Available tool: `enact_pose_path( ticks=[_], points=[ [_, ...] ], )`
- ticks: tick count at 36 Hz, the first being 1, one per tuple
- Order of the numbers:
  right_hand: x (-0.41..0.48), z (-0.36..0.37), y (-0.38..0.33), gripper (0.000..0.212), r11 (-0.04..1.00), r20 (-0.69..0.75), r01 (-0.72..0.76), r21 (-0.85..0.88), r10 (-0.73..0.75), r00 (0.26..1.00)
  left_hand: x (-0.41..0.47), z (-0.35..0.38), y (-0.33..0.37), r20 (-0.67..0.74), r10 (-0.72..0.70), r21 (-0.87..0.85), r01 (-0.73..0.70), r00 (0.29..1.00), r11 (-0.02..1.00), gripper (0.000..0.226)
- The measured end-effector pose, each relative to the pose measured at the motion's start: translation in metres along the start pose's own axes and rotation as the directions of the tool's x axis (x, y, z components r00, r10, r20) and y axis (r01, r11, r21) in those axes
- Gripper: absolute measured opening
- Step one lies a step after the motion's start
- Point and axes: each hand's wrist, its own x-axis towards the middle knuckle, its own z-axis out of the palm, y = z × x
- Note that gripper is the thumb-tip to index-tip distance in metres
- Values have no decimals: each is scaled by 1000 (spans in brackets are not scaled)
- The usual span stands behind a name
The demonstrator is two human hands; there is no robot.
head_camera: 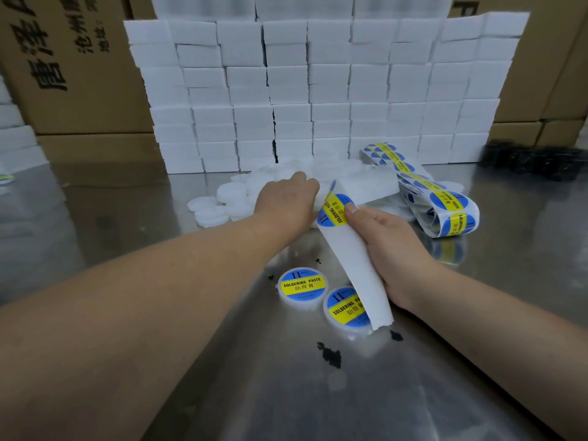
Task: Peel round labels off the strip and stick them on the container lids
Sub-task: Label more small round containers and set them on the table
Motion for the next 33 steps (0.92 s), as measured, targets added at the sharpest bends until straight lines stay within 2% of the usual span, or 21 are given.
enact_pose_path(
  ticks=[7, 12, 15, 17, 19, 22, 24, 26, 27, 29, 33],
  points=[
    [2, 0, 1, 28, 999, -35, 12, -33, -13, 999, 0, 1, 3, 5, 14, 139, -15, 1000, 990, 7],
    [2, 0, 1, 26, 1000, -50, 2, -23, -3, 999, 4, 7, -1, -53, -6, 201, 17, 999, 979, 26],
    [6, 0, 1, 22, 997, -89, -66, 28, 69, 994, 6, 12, -6, -78, -44, 182, 57, 996, 982, 22],
    [8, -3, 2, 18, 992, -103, -107, 63, 113, 988, 8, 13, -7, -83, -98, 107, 107, 992, 988, 20],
    [9, -4, 3, 16, 991, -90, -109, 78, 116, 989, 10, 9, -7, -109, -224, -123, 211, 968, 970, 25],
    [6, -4, 3, 30, 998, -58, -54, 31, 56, 997, 4, -3, -6, -95, -434, -554, 314, 896, 771, 37],
    [5, -4, 2, 22, 1000, -25, -11, 17, 11, 1000, -9, -11, -3, -76, -474, -704, 289, 877, 648, 43],
    [5, -4, 1, 30, 1000, -17, 14, 8, -14, 1000, -26, -18, 2, -84, -460, -770, 236, 884, 593, 33],
    [5, -4, 1, 32, 1000, -16, 25, -2, -25, 1000, -35, -21, 5, -96, -441, -773, 212, 893, 598, 24],
    [5, -3, 1, 31, 998, 0, 41, -39, -41, 999, -53, -23, 12, -129, -391, -746, 171, 911, 644, 6],
    [3, -2, 2, 26, 993, 39, 99, -64, -97, 995, -83, -22, 22, -158, -271, -710, 81, 949, 700, 1]
  ],
)
